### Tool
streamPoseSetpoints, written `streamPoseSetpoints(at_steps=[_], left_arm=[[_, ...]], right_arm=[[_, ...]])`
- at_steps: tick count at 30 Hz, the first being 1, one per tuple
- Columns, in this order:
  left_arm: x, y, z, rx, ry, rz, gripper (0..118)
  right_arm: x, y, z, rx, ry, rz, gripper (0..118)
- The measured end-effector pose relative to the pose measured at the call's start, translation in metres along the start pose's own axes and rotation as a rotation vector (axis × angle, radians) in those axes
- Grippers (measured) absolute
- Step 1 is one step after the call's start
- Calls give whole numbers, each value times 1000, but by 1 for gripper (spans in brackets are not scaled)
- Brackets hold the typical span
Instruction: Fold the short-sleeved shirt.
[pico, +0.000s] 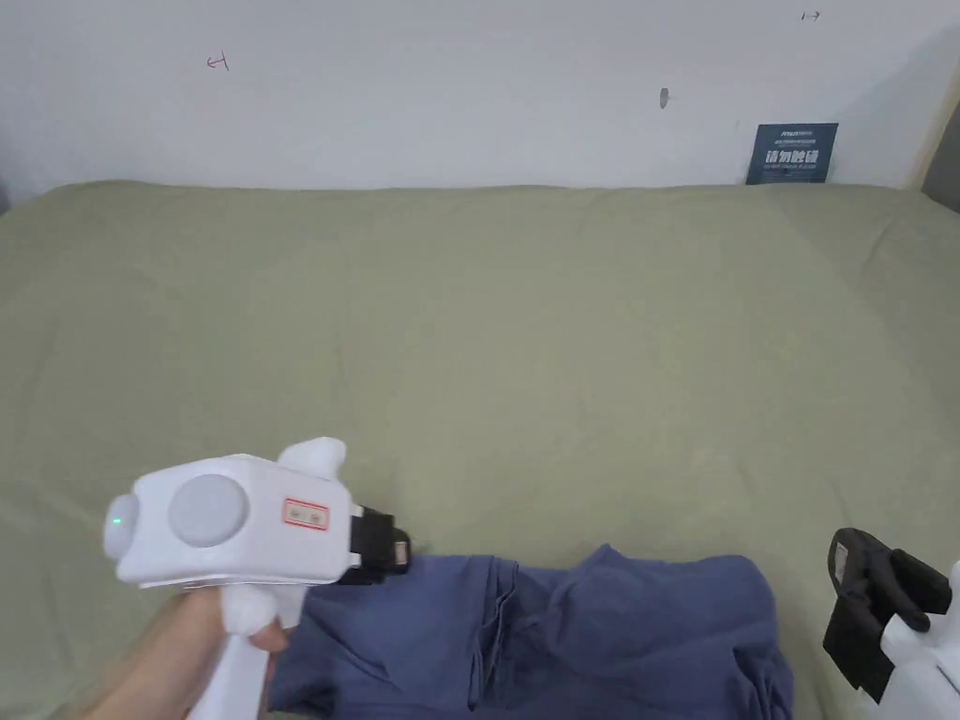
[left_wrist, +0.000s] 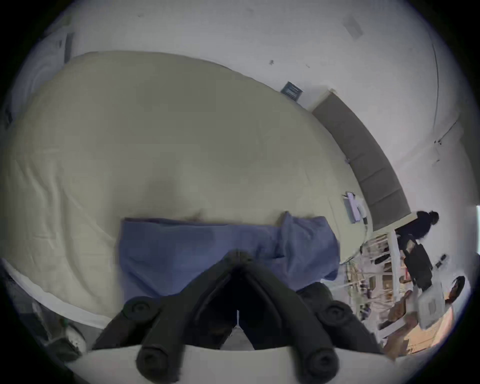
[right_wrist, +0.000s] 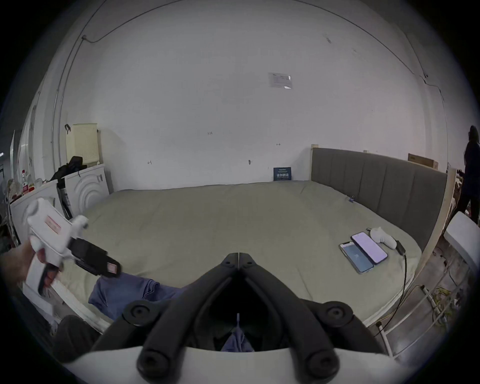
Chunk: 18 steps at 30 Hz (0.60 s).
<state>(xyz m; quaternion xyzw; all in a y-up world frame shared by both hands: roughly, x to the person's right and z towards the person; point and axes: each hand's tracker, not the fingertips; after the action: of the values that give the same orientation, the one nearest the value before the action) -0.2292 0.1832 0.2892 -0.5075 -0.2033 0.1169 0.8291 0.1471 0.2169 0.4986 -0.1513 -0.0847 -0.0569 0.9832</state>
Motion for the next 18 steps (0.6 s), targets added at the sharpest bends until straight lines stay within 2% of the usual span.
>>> streamPoseSetpoints(at_steps=[2, 5, 10, 12, 16, 18], left_arm=[[-11, -2, -5, -50, -19, 13, 0], [-13, -13, -36, -111, -135, 74, 0], [19, -37, -119, -230, -212, 66, 0], [30, -44, -143, -228, -181, 24, 0], [19, -26, -104, -191, -219, 43, 0], [-3, -16, -59, -119, -221, 2, 0]], right_arm=[[-2, -1, -2, -3, 4, -5, 0], [-7, -2, -5, -14, 10, 12, 0], [-16, -1, -4, -32, 20, 52, 0], [-17, 0, -5, -42, 22, 59, 0], [-25, -1, -8, -56, 21, 86, 0], [-31, 0, -12, -60, 29, 94, 0]])
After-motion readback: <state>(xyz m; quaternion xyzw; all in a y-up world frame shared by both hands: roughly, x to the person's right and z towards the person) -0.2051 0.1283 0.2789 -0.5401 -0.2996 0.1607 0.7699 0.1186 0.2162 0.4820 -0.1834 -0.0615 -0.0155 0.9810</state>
